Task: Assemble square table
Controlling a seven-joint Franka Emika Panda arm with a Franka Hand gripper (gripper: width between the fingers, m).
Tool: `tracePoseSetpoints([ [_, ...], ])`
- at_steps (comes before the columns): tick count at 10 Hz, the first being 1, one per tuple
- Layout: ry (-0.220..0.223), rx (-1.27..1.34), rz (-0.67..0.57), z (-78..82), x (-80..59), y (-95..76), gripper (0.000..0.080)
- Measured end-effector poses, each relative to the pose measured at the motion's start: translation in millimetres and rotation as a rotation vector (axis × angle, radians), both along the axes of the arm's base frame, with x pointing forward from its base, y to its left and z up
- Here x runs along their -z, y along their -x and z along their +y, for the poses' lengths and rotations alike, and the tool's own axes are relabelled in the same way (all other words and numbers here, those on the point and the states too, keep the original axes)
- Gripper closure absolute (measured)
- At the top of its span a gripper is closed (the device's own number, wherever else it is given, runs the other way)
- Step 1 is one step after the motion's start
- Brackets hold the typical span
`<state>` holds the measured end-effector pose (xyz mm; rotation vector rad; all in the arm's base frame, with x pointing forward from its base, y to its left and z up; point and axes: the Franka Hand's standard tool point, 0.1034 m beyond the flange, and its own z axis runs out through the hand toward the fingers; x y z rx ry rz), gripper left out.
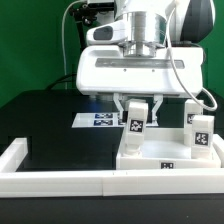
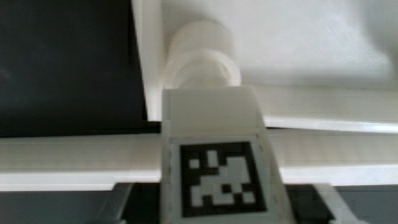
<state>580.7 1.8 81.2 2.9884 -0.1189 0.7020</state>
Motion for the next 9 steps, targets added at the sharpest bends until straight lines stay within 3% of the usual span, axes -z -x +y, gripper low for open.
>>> tracePoseSetpoints([
  [3,0.018,0.003,-0.044,-4.3,9.8,-0.4,0.0508],
  [8,0.020,0.004,-0.053,-4.1,9.8,-1.1,0.0508],
  [9,0.020,0.004,-0.053,-4.1,9.8,-1.1,0.0433],
])
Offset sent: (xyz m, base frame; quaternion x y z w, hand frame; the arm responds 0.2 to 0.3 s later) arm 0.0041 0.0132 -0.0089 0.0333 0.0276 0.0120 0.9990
